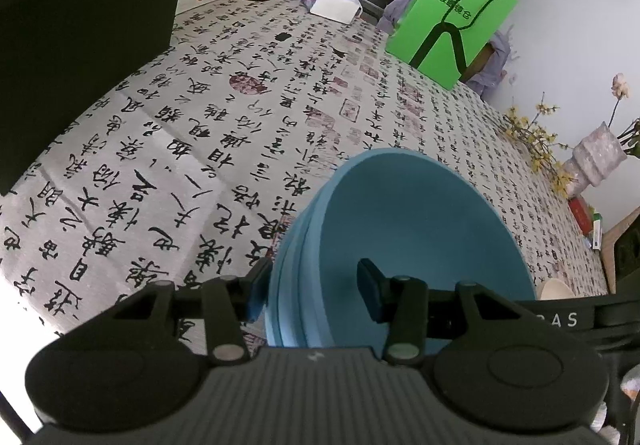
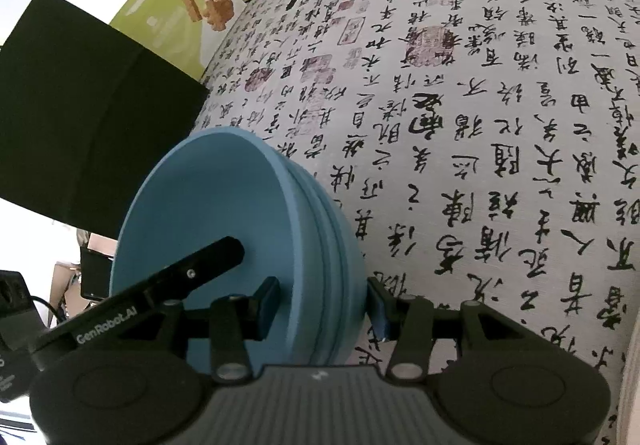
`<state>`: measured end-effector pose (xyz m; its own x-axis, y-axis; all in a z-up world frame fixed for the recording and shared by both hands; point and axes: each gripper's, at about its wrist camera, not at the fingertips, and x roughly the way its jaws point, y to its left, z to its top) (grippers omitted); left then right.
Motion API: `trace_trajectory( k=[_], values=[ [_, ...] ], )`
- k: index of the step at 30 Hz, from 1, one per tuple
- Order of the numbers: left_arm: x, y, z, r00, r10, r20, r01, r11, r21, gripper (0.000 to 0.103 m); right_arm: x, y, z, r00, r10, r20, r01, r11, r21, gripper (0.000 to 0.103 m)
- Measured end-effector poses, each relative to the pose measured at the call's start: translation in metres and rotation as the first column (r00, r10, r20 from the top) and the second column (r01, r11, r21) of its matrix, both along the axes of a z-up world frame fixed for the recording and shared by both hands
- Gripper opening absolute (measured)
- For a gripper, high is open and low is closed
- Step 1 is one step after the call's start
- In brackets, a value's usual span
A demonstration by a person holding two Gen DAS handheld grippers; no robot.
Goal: Organize plates and bowls
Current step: 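Lift and carry the stacked blue bowls toward the cream plates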
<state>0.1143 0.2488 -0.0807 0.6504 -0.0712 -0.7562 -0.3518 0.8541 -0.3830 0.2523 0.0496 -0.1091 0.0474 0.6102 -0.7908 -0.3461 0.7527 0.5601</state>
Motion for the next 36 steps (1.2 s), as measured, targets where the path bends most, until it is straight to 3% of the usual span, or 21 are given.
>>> trace_trajectory(
  k=[36],
  values=[
    [0.006, -0.07, 0.04, 0.998, -0.05, 0.04, 0.047, 0.997, 0.062, 0.047, -0.007, -0.074, 0.031, 0.998, -0.04, 0.041, 0.038, 0.998, 0.055, 0.047]
  ],
)
